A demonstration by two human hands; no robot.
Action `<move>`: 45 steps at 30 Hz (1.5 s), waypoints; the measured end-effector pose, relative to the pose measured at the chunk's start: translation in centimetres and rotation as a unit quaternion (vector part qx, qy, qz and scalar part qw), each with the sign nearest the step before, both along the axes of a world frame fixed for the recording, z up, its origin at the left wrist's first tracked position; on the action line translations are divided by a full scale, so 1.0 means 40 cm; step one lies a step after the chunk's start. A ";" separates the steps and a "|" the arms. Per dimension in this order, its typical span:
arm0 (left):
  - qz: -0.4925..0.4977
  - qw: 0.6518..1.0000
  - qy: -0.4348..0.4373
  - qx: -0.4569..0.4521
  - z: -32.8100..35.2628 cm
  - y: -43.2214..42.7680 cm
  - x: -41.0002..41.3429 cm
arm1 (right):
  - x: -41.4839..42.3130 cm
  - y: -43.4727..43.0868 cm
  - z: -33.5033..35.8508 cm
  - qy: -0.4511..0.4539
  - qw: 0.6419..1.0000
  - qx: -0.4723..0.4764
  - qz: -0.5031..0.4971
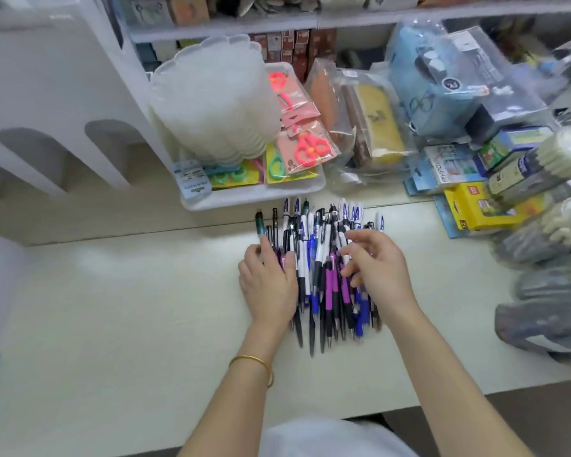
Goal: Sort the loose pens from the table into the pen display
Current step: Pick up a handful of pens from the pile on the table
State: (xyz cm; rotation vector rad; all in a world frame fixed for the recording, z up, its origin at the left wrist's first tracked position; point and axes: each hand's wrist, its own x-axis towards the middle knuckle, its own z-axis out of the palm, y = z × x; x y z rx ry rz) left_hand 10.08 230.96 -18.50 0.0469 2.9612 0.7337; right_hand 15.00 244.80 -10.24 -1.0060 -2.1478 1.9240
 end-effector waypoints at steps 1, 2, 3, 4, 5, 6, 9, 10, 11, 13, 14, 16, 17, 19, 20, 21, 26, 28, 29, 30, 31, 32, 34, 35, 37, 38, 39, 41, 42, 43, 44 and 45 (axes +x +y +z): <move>-0.002 1.000 -0.003 -0.014 0.003 0.009 0.002 | -0.007 0.004 0.000 0.002 1.000 -0.004 0.005; -0.005 1.000 -0.001 -0.029 0.006 0.016 0.003 | -0.016 0.009 0.000 0.003 1.000 -0.008 0.011; -0.004 0.999 0.004 -0.038 0.005 0.021 0.003 | -0.024 0.012 -0.001 0.003 1.000 -0.009 0.019; 0.000 0.999 0.007 -0.038 0.004 0.022 0.002 | -0.033 0.015 -0.001 0.004 1.000 -0.008 0.028; 0.005 0.999 0.010 -0.034 0.001 0.022 -0.001 | -0.042 0.016 -0.001 0.005 0.999 -0.006 0.038; 0.010 0.999 0.012 -0.031 0.000 0.021 -0.005 | -0.051 0.017 -0.002 0.006 0.999 -0.005 0.047; 0.023 0.999 0.024 -0.029 0.003 0.020 -0.019 | -0.075 0.017 -0.004 0.016 0.998 -0.015 0.062; 0.028 0.999 0.029 -0.030 0.004 0.022 -0.024 | -0.081 0.017 -0.005 0.017 0.997 -0.017 0.067; 0.033 0.998 0.031 -0.030 0.005 0.026 -0.028 | -0.087 0.017 -0.004 0.018 0.997 -0.018 0.070; 0.036 0.998 0.035 -0.027 0.008 0.031 -0.036 | -0.098 0.019 -0.004 0.018 0.997 -0.023 0.073; 0.033 0.998 0.040 -0.029 0.006 0.031 -0.040 | -0.105 0.021 -0.003 0.019 0.997 -0.028 0.075; 0.028 0.998 0.047 -0.035 0.002 0.028 -0.046 | -0.118 0.023 -0.002 0.023 0.996 -0.040 0.076; 0.027 0.998 0.045 -0.037 0.001 0.026 -0.050 | -0.125 0.025 -0.002 0.023 0.996 -0.041 0.078; 0.023 0.998 0.040 -0.040 0.001 0.020 -0.057 | -0.135 0.027 -0.003 0.021 0.996 -0.039 0.082; 0.021 0.998 0.038 -0.042 0.001 0.019 -0.060 | -0.139 0.027 -0.004 0.021 0.996 -0.040 0.083; 0.019 0.998 0.031 -0.047 0.001 0.018 -0.063 | -0.142 0.027 -0.006 0.021 0.996 -0.043 0.082; 0.012 0.998 -0.006 -0.058 0.010 0.017 -0.078 | -0.145 0.024 -0.013 0.014 0.995 -0.033 0.090; 0.005 0.998 -0.021 -0.052 0.016 0.016 -0.083 | -0.143 0.023 -0.014 0.011 0.995 -0.025 0.095; 0.001 0.998 -0.024 -0.051 0.017 0.014 -0.085 | -0.143 0.023 -0.014 0.010 0.995 -0.023 0.097; -0.004 0.998 -0.025 -0.050 0.020 0.012 -0.087 | -0.142 0.023 -0.014 0.008 0.995 -0.021 0.099; -0.008 0.999 -0.025 -0.048 0.024 0.011 -0.089 | -0.142 0.023 -0.014 0.006 0.995 -0.019 0.100; -0.010 0.999 -0.026 -0.045 0.027 0.010 -0.091 | -0.142 0.022 -0.014 0.005 0.995 -0.019 0.101; -0.002 0.998 -0.041 -0.046 0.034 0.010 -0.096 | -0.141 0.022 -0.013 0.007 0.995 -0.020 0.101; 0.004 0.997 -0.053 -0.048 0.038 0.010 -0.097 | -0.140 0.021 -0.013 0.008 0.995 -0.021 0.101; 0.015 0.997 -0.069 -0.045 0.044 0.011 -0.096 | -0.137 0.019 -0.012 0.009 0.994 -0.022 0.105; 0.017 0.996 -0.070 -0.044 0.044 0.011 -0.093 | -0.135 0.018 -0.012 0.009 0.994 -0.022 0.108; 0.017 0.996 -0.070 -0.048 0.045 0.011 -0.088 | -0.133 0.017 -0.012 0.009 0.994 -0.022 0.110; 0.013 0.996 -0.069 -0.061 0.047 0.009 -0.078 | -0.128 0.016 -0.012 0.009 0.994 -0.020 0.111; 0.013 0.996 -0.067 -0.064 0.048 0.008 -0.075 | -0.126 0.016 -0.012 0.007 0.994 -0.017 0.112; 0.013 0.996 -0.067 -0.066 0.050 0.007 -0.072 | -0.123 0.015 -0.012 0.006 0.993 -0.013 0.114; 0.012 0.996 -0.065 -0.067 0.052 0.007 -0.069 | -0.121 0.014 -0.012 0.004 0.993 -0.010 0.115; 0.011 0.996 -0.064 -0.068 0.055 0.006 -0.066 | -0.120 0.014 -0.011 0.003 0.993 -0.008 0.116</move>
